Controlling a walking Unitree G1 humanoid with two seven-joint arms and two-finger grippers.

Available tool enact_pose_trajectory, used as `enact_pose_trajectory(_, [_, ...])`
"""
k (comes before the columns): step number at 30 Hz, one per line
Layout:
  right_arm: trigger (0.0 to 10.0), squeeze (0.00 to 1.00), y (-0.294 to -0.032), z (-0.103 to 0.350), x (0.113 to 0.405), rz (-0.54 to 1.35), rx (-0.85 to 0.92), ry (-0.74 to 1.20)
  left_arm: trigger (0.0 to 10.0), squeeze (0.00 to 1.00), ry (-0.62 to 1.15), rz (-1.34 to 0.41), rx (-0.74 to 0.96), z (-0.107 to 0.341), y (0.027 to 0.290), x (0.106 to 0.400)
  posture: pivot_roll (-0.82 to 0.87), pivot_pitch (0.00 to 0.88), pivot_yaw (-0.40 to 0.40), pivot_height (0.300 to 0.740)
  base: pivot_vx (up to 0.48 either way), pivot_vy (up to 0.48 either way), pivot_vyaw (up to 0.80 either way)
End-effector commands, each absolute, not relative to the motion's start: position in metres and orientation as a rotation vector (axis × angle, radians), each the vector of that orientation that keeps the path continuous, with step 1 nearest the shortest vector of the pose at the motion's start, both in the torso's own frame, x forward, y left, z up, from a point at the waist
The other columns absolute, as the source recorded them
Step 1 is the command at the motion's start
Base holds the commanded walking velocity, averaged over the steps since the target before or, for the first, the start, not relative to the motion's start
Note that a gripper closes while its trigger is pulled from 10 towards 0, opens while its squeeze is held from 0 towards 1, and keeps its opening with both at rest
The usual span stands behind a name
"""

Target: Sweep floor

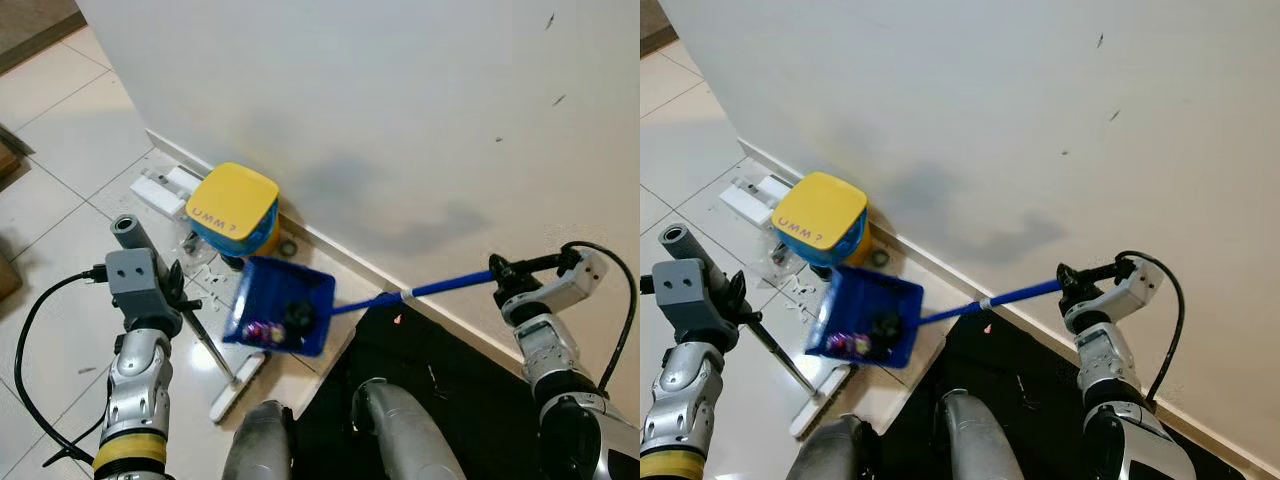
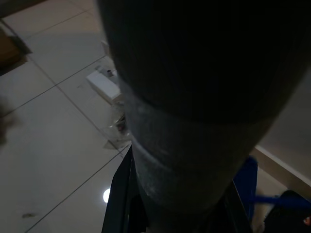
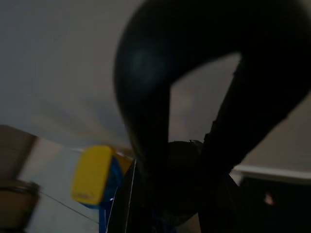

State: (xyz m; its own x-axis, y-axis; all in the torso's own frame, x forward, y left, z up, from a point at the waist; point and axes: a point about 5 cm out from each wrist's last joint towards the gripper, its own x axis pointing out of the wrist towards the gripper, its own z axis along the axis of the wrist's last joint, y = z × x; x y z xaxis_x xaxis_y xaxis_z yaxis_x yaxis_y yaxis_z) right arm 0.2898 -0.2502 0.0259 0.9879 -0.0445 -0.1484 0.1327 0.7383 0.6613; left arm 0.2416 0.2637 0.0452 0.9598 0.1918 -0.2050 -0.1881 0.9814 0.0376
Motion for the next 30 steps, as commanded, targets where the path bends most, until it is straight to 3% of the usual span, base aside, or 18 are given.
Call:
enact_pose_trajectory(1, [10.0, 0.00, -0.256, 0.033, 0.292, -0.103, 0.780, 0.067, 10.0, 0.00, 0.251, 0.201, 0.037, 0.036, 0.267, 0.234, 0.12, 0.087, -0.015, 0.740, 0.000, 0.000, 0.00])
enact_pose_trajectory(21, [10.0, 0.00, -0.258, 0.038, 0.296, -0.077, 0.679, 0.098, 10.0, 0.00, 0.177, 0.344, 0.070, 0.036, 0.281, 0.226, 0.12, 0.077, -0.032, 0.740, 0.000, 0.000, 0.00])
enact_pose_trajectory(28, [10.0, 0.00, -0.265, 0.038, 0.295, -0.139, 0.678, 0.093, 10.0, 0.00, 0.156, 0.323, 0.075, 0.038, 0.276, 0.229, 0.12, 0.072, -0.034, 0.740, 0.000, 0.000, 0.00])
enact_pose_trajectory(30, [10.0, 0.00, -0.268, 0.038, 0.294, -0.166, 0.645, 0.094, 10.0, 0.00, 0.129, 0.273, 0.086, 0.041, 0.264, 0.236, 0.12, 0.070, -0.035, 0.740, 0.000, 0.000, 0.00])
